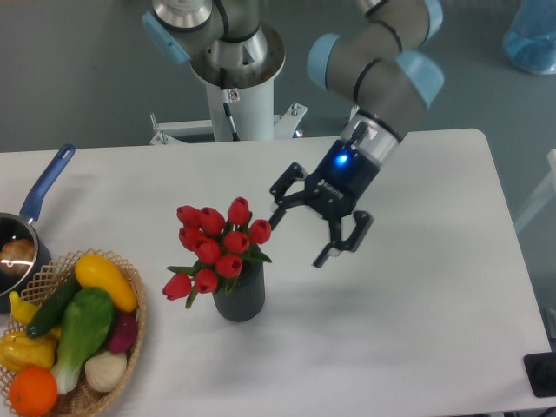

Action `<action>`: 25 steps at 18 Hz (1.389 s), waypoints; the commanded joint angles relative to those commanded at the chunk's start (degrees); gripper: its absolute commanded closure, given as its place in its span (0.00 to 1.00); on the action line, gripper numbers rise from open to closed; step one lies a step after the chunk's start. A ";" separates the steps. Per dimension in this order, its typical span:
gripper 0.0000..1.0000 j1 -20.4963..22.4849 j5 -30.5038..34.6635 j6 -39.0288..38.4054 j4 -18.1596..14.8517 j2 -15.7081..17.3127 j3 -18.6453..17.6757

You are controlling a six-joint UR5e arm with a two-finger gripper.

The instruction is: Insert the flowers into the vase

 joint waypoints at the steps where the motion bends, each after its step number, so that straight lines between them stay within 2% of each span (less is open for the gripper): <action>1: 0.00 0.09 3.34 -1.94 -0.17 0.35 1.66; 4: 0.00 2.19 12.83 -7.48 -2.27 2.37 4.49; 7: 0.00 2.99 22.94 -7.40 -3.07 5.53 4.14; 9: 0.00 2.47 31.89 -8.28 -3.60 7.47 3.79; 12: 0.00 3.25 44.30 -7.85 -4.04 8.44 3.35; 14: 0.00 5.00 46.17 -6.97 -4.22 9.40 3.35; 15: 0.00 6.66 46.26 -5.31 -5.61 9.93 3.26; 17: 0.00 9.48 46.88 3.09 -9.91 11.34 2.83; 20: 0.00 12.39 47.85 14.37 -13.09 13.18 2.56; 25: 0.00 14.85 47.23 18.52 -14.68 14.07 2.56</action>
